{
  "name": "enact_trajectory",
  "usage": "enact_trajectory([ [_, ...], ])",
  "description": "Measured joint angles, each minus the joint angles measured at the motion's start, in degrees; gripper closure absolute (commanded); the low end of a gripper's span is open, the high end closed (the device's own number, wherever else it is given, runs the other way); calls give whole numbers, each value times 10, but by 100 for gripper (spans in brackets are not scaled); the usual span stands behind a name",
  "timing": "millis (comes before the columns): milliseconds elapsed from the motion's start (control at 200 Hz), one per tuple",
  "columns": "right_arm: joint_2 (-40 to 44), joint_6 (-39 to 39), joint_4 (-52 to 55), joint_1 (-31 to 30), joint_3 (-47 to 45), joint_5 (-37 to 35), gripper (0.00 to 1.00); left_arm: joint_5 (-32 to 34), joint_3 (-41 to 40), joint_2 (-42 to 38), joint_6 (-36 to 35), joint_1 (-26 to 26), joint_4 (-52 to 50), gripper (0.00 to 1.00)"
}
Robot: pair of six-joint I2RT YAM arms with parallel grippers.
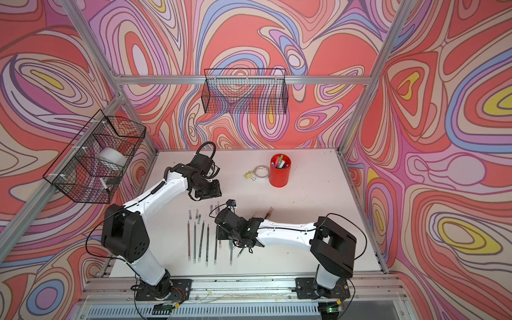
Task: Remove the protective cover of the pencils
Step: Remove the protective sleeve from the pencil.
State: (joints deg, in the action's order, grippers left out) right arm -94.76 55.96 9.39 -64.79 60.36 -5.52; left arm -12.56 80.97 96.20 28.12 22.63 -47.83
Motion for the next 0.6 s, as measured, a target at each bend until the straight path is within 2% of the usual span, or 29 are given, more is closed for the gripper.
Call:
enact_trajectory([
  [95, 2, -2, -18, 0, -7, 3, 98, -17, -15, -23, 6, -1, 15, 44],
  [601, 30, -7, -65, 0, -15, 3, 97, -71, -24, -20, 13, -2, 28, 43],
])
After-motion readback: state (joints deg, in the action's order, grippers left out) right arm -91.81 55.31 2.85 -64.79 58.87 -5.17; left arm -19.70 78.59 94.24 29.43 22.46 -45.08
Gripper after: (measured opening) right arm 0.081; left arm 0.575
